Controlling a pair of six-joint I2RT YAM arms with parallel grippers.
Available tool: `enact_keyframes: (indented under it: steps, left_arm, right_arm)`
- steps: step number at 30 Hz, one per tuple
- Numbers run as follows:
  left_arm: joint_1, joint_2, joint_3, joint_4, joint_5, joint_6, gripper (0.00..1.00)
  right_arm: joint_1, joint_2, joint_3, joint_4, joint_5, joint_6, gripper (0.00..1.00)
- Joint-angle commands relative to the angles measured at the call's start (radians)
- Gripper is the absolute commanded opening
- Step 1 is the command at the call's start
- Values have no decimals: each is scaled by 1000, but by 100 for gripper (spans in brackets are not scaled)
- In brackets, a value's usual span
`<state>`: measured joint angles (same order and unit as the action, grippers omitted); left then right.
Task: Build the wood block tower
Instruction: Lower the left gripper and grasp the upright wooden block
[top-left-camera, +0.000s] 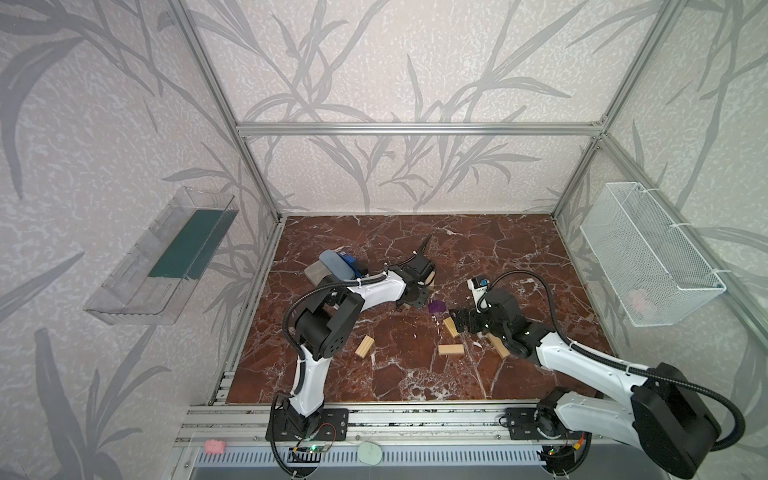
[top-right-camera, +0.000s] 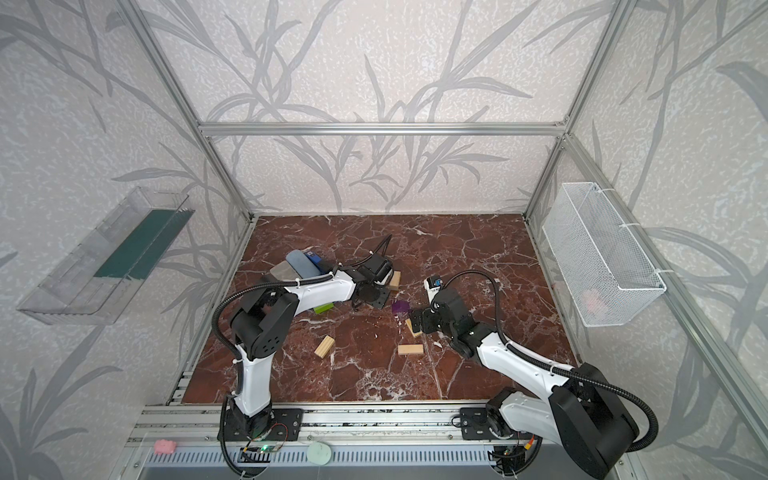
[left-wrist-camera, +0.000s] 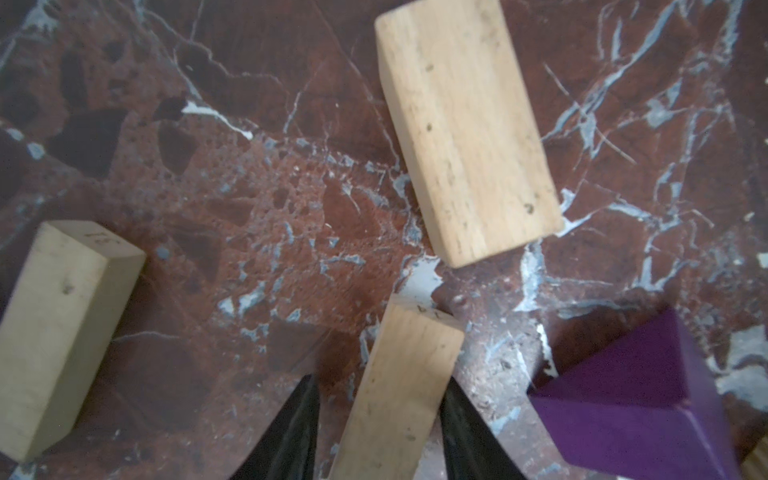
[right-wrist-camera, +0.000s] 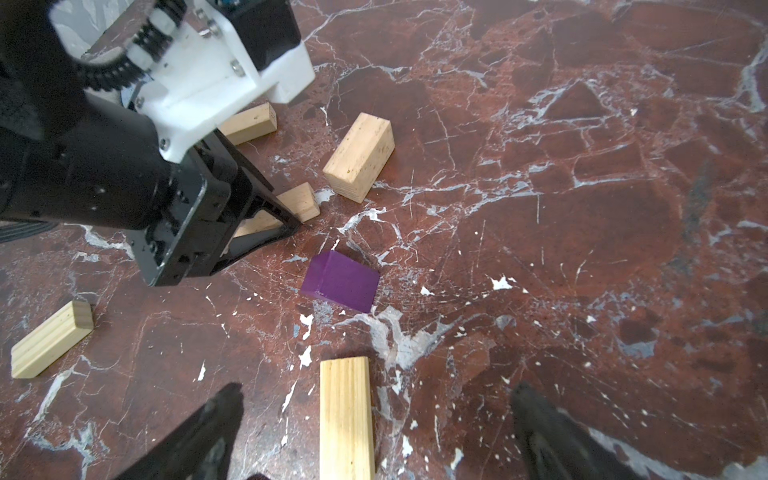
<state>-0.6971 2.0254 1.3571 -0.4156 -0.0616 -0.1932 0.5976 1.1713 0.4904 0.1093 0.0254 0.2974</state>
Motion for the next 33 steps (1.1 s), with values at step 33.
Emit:
enact_keyframes:
  steps: [33]
  left_arm:
    - [-46, -178, -266, -48, 51, -423, 19]
  right_arm:
    - [77, 8, -16, 133, -199, -92, 99]
